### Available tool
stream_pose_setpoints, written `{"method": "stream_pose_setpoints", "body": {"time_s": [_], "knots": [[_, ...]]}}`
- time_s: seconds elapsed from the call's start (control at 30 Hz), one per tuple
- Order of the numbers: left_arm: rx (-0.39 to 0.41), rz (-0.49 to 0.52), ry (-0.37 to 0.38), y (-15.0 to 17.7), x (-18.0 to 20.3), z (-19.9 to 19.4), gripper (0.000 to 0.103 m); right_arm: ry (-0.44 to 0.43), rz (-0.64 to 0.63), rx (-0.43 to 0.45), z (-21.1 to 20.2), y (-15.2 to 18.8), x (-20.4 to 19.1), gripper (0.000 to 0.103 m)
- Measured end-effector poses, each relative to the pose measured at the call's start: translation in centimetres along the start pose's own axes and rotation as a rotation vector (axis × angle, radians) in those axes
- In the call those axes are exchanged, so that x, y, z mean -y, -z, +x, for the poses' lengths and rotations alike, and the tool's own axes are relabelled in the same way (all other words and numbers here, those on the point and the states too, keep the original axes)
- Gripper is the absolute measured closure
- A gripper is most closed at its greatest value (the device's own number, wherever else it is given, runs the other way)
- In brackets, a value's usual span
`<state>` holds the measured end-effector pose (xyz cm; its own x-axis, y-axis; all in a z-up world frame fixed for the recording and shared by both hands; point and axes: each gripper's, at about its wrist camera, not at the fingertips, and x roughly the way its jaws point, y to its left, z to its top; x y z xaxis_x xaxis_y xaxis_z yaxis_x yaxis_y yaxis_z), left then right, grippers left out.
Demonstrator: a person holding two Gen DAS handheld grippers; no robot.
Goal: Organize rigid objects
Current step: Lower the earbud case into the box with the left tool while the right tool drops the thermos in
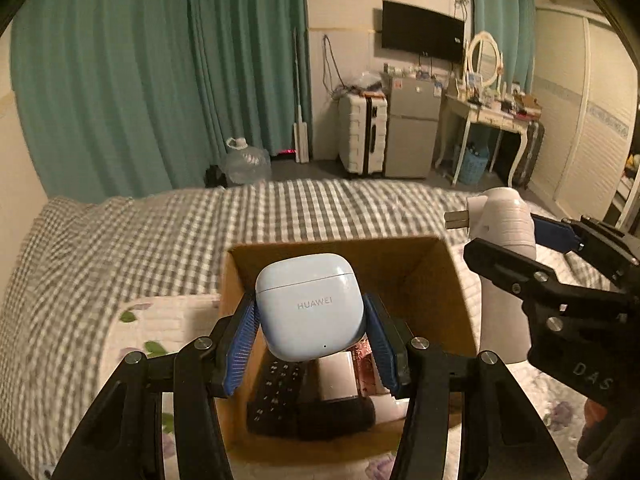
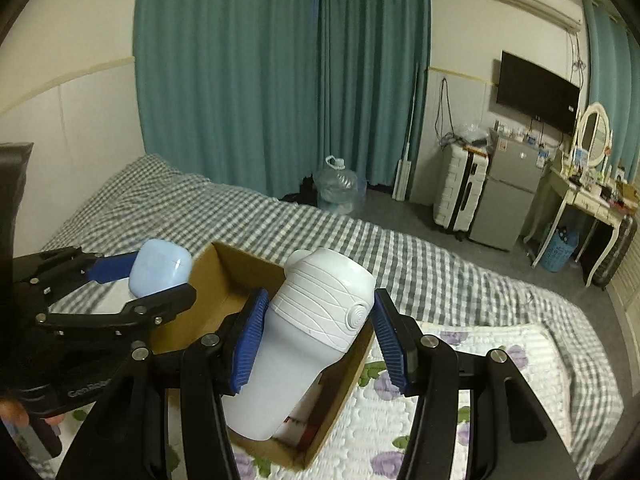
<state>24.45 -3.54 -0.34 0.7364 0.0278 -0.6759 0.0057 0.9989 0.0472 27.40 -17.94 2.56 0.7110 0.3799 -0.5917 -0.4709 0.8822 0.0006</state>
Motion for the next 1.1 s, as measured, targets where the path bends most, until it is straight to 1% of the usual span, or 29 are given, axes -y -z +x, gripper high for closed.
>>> {"method": "stream_pose_setpoints", "body": {"time_s": [0.1,0.17,0.3,0.43,0.47,0.6,0.67,0.77,0.83,0.93,1.0,1.1], "knots": [[-0.029,0.024,-0.004,0.8,0.7,2.5,0.05,0.007,0.017,-0.033,2.2,1.1,0.8,0.05],[-0.051,0.029,0.007,1.4,1.0,4.2,0.05,0.01,0.028,-0.053,3.5,1.5,1.4,0.05],[-0.1,0.003,0.01,1.8,1.0,6.5,0.05,0.019,0.031,-0.069,4.7,2.0,2.3,0.05],[-0.119,-0.01,0.0,1.8,0.7,7.7,0.049,0.012,0.043,-0.083,5.1,2.6,2.8,0.05],[-0.122,-0.017,-0.01,1.8,0.5,7.9,0.048,0.011,0.042,-0.086,5.2,2.7,2.9,0.05],[-0.152,-0.03,-0.012,2.0,0.5,7.9,0.047,0.008,0.041,-0.092,5.2,3.0,2.4,0.05],[-0.139,-0.012,-0.034,1.9,0.8,7.2,0.043,0.011,0.036,-0.094,5.2,3.1,2.3,0.05],[-0.094,0.011,-0.034,1.7,0.8,5.6,0.04,0.017,0.03,-0.097,5.2,3.2,2.0,0.05],[-0.07,0.015,-0.058,1.3,0.6,4.7,0.04,0.018,0.026,-0.097,5.0,3.1,1.9,0.05],[-0.034,-0.012,-0.062,0.9,-0.3,3.0,0.04,0.021,0.022,-0.098,5.0,2.9,1.6,0.05],[-0.019,-0.023,-0.063,0.9,-0.8,2.2,0.04,0.022,0.003,-0.117,5.4,2.7,1.1,0.05],[0.004,-0.028,-0.081,1.1,-1.5,1.2,0.038,0.028,-0.047,-0.172,6.9,2.5,0.1,0.05]]}}
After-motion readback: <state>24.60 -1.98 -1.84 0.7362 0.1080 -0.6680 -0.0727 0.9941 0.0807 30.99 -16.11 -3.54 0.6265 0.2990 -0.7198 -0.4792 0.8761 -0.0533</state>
